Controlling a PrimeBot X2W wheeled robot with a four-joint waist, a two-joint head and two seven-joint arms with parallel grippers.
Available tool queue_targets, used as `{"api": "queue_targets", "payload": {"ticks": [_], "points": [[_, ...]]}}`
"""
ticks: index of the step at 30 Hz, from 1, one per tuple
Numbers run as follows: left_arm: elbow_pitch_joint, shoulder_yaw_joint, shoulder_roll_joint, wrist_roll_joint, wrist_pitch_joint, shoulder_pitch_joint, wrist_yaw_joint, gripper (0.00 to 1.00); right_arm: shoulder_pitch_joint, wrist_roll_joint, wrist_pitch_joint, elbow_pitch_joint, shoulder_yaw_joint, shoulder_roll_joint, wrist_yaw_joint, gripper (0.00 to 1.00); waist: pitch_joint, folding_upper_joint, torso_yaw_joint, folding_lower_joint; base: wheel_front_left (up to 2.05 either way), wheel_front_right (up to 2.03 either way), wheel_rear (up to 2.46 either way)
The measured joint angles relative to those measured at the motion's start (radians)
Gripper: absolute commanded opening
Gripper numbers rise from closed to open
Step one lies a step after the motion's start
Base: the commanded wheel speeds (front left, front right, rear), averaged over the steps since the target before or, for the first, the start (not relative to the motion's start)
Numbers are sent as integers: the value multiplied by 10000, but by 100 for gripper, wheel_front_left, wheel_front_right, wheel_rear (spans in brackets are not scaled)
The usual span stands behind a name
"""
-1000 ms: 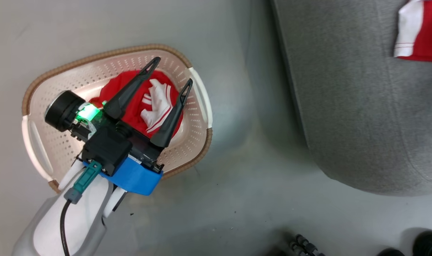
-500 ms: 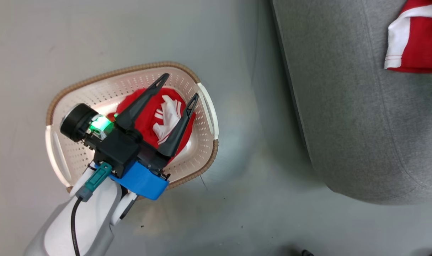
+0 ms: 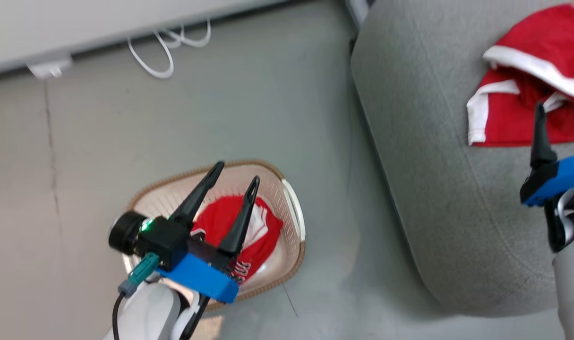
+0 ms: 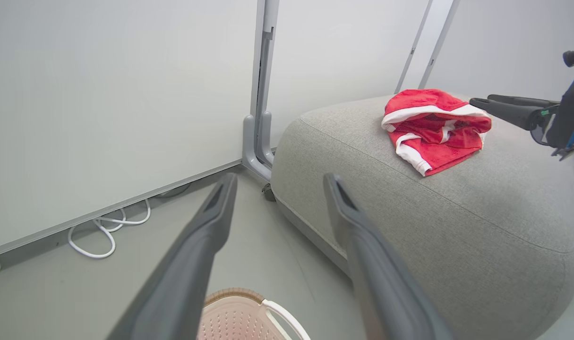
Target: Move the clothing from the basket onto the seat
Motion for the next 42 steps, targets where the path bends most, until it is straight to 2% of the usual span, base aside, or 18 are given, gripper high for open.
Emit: {"api": "queue_targets", "payload": {"ticks": [8,15,24,31,42], "points": [[548,940,-468,-59,-2,1424,0,100,1744,767,355,-1095,1208,593,-2,100,-1823,0,284,-2,0,0,0],[922,1685,-901,36,-2,2108,0,100,3116,995,713,-2257,1567,1012,-2,100,-2883,0,851,-2,0,0,0],[1352,2558,-1007,0,-2,2633,0,100,4769,1045,1127,-3835,1810,1509,-2,100,-3657,0,1796,-2,0,0,0],[1732,3166,-1012,54,-2,2673,0,100,5693,1009,1221,-4535,2065,1659,-2,100,-4013,1,2301,-1,0,0,0],[1977,3396,-938,71,-2,2722,0,100,6121,1455,1346,-4876,2479,1701,-2,100,-4223,1,2443,1,0,0,0]]}}
